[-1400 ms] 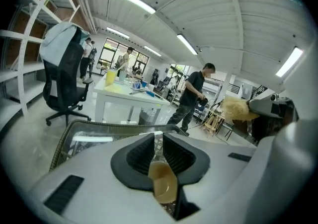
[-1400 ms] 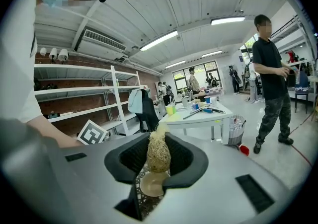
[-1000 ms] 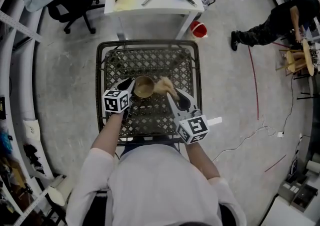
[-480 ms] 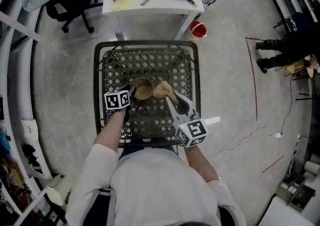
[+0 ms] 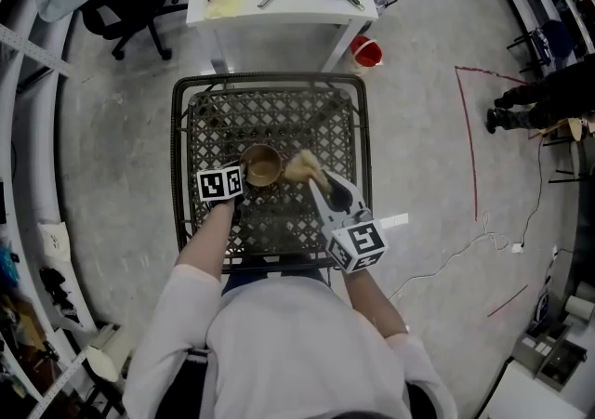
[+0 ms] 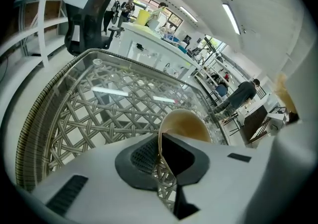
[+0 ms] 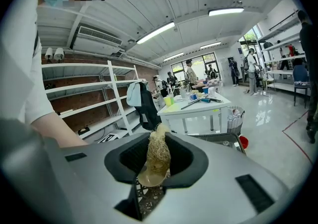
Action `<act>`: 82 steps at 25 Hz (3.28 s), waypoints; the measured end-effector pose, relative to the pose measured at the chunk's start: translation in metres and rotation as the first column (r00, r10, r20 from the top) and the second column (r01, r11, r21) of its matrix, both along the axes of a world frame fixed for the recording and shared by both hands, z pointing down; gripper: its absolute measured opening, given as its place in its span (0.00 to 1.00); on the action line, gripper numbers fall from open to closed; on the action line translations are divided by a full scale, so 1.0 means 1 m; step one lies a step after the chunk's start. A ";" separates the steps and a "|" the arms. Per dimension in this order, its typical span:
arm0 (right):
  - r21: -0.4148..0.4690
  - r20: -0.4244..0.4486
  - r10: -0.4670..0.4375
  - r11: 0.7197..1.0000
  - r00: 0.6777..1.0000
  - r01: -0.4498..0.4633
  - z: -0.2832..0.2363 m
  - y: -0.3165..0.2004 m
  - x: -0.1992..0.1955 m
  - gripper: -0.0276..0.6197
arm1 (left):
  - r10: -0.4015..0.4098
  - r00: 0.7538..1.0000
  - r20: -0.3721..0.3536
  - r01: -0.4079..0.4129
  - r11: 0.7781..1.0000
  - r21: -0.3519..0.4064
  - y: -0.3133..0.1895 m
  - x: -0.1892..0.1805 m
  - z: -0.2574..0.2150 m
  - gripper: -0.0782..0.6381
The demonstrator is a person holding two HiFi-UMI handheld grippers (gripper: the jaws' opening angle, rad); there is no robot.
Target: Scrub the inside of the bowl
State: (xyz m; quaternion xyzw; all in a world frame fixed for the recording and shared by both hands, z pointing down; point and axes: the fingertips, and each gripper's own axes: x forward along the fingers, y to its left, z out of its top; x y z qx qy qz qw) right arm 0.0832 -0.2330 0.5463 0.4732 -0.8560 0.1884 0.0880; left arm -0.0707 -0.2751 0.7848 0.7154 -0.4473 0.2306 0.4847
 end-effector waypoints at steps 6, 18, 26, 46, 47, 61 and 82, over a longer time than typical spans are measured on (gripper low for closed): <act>0.014 0.007 0.001 1.000 1.000 -0.001 -0.007 0.000 0.002 0.20 | -0.034 0.999 0.017 0.033 0.999 0.023 -0.002 -0.002 -0.008 0.17; 0.076 0.034 -0.010 0.997 0.999 0.007 -0.031 -0.001 -0.005 0.20 | -0.083 0.997 0.005 0.081 0.987 0.141 -0.025 -0.012 -0.063 0.17; 0.134 0.048 -0.015 0.991 0.999 0.008 -0.054 0.005 -0.007 0.20 | -0.090 0.996 -0.011 0.089 0.959 0.270 -0.031 -0.014 -0.120 0.17; 0.299 0.057 -0.073 0.953 0.996 0.053 -0.117 0.025 -0.026 0.20 | -0.080 0.997 -0.017 0.076 0.829 0.555 -0.015 -0.018 -0.258 0.17; 0.305 0.056 -0.078 0.951 0.995 0.057 -0.119 0.026 -0.028 0.20 | -0.079 0.997 -0.021 0.077 0.821 0.565 -0.014 -0.018 -0.264 0.17; 0.342 -0.003 -0.147 0.929 0.989 0.139 -0.126 0.045 -0.052 0.20 | -0.026 1.000 -0.018 0.031 0.743 0.669 0.019 -0.004 -0.312 0.17; 0.315 -0.151 -0.152 0.929 0.977 0.193 -0.111 0.024 -0.067 0.20 | 0.003 1.000 0.020 -0.016 0.695 0.718 0.030 -0.001 -0.327 0.17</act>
